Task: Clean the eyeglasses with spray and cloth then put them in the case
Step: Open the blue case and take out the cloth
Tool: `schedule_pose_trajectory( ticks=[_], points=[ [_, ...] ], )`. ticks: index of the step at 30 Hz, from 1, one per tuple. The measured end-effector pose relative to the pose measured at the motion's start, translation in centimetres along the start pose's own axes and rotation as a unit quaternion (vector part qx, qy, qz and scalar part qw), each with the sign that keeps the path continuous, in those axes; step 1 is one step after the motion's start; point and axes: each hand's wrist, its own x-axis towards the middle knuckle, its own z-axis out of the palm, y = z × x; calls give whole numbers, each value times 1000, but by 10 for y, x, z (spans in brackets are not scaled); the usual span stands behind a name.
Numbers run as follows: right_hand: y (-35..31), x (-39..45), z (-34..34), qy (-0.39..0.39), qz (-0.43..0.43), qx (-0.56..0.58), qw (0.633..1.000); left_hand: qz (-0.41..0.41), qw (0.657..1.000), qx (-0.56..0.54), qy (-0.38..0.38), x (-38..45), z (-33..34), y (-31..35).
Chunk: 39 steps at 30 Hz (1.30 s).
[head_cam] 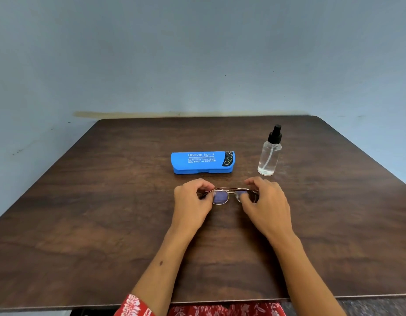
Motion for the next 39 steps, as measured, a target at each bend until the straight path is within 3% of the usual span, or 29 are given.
schedule_pose_trajectory(
  ticks=[4, 9, 18, 23, 28, 39],
  points=[
    [2, -1, 11, -6, -107, -30, 994, 40, 999, 5, 12, -2, 5, -3],
    [2, 1, 14, -16, -115, -19, 993, 53, 998, 20, 13, -2, 6, -5],
    [2, 2, 2, -38, -52, 98, 993, 58, 998, 11, 3, -3, 6, -6],
    [0, 5, -5, 46, 54, 257, 964, 67, 998, 14, 2, -2, 7, -10],
    [5, 6, -11, 137, 120, 262, 948, 113, 992, 51, 4, 0, 9, -14],
    [3, 7, -20, 154, 182, 303, 923, 237, 946, 220, 6, -5, 18, -6]
  ],
)
